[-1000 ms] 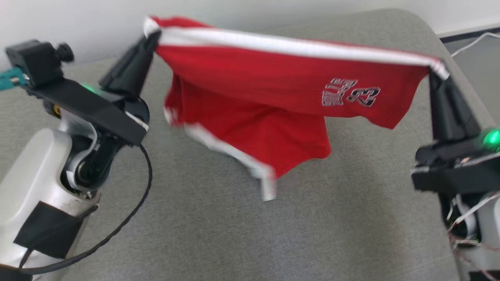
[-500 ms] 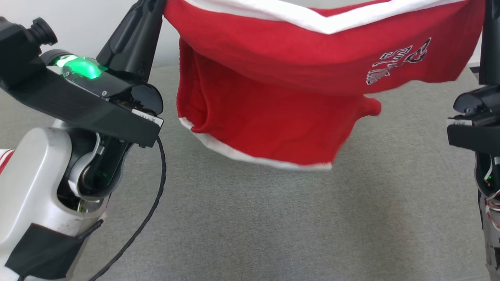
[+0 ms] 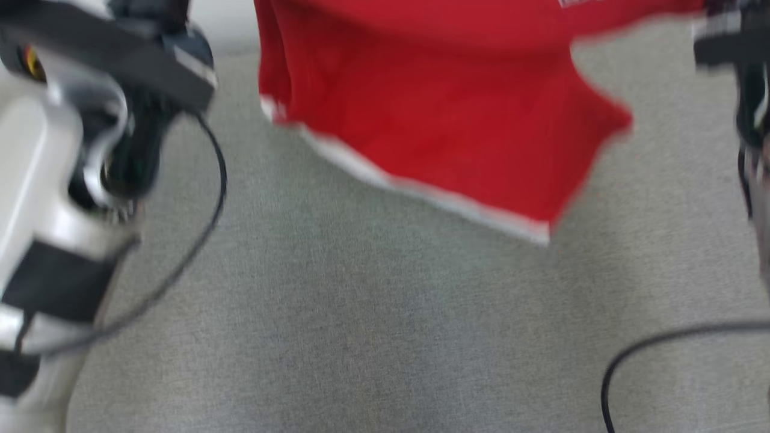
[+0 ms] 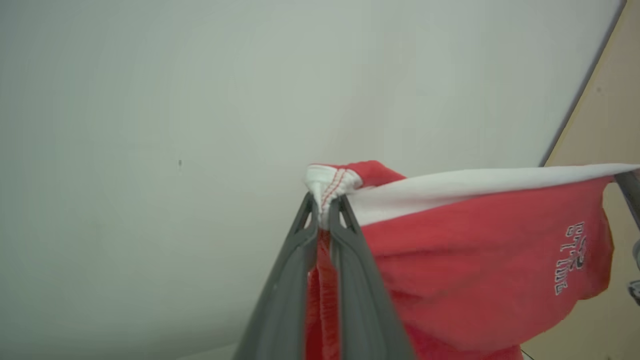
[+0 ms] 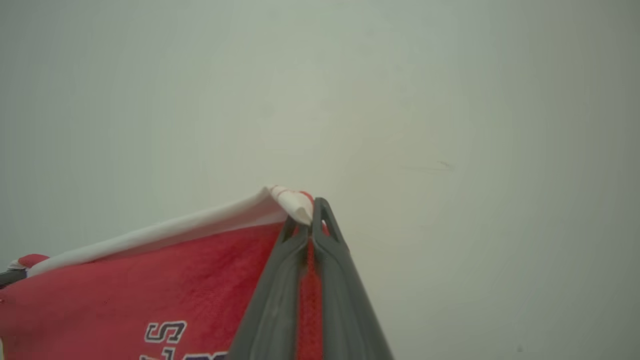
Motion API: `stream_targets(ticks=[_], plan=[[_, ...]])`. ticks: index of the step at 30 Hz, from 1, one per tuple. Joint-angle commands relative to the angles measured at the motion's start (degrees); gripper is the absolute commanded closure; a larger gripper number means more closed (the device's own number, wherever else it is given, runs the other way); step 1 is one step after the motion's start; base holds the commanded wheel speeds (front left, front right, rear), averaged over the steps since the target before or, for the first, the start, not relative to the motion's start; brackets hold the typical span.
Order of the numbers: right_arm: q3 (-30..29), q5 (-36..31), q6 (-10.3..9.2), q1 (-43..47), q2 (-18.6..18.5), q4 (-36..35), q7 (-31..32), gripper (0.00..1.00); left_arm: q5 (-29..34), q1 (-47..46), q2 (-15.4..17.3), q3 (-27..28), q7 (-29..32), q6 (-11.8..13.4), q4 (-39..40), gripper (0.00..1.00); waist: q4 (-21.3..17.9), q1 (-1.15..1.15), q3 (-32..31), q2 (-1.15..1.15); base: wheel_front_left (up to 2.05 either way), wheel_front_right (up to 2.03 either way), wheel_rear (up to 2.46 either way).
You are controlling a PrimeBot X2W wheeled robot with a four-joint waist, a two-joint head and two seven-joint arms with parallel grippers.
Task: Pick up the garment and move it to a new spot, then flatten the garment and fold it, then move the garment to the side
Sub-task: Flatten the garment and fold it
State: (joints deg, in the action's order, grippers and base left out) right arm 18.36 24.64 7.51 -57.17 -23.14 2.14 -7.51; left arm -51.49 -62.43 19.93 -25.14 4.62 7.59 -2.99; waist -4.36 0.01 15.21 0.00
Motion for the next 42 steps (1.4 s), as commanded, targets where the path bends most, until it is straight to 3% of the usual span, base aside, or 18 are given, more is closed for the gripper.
stream_targets(ticks=[1,3,6,13,19,32,42], plan=[[1.38,0.7,-0.05,-4.72,-0.45,4.45,-2.42,1.0,1.22,-3.75,-0.52,0.21,-1.11,-0.41,-4.52,1.0,0.44,-0.01,3.22,0.0,0.0,0.0,0.0],[3.55,0.96,-0.05,-12.35,0.16,12.65,-5.61,1.0,3.75,-9.42,-1.78,-0.05,-3.9,-1.12,-12.45,1.0,0.49,-0.01,4.84,0.0,0.0,0.0,0.0],[5.41,1.23,-0.05,-18.71,1.03,19.02,-7.28,1.0,6.06,-14.8,-2.93,-0.71,-6.66,-2.36,-18.9,1.0,0.54,-0.01,6.53,0.0,0.0,0.0,0.0],[10.66,2.33,-0.05,-20.85,2.3,22.26,-7.71,1.0,5.53,-17.37,-6.02,-1.45,-10.58,-5.9,-25.74,1.0,1.12,-0.01,9.94,0.0,0.0,0.0,0.0],[14.55,5.88,-0.04,-7.68,1.13,16.99,-7.75,1.0,4.33,-7.19,-7.43,-2.7,-15.35,-8.26,-24.75,1.0,2.24,-0.01,11.58,0.0,0.0,0.0,0.0],[8.99,14.36,-0.04,29.58,0.01,5.36,-7.75,1.0,4.06,25.33,-6.99,-3.24,-19.48,-4.1,-5.06,1.0,2.99,-0.01,8.3,0.0,0.0,0.0,0.0],[3.25,14.88,-0.04,48.62,1.18,-1.48,-2.35,1.0,-0.53,43.69,-3.61,-5.35,-17.18,-3.79,3.96,1.0,2.19,-0.01,2.07,0.0,0.0,0.0,0.0]])
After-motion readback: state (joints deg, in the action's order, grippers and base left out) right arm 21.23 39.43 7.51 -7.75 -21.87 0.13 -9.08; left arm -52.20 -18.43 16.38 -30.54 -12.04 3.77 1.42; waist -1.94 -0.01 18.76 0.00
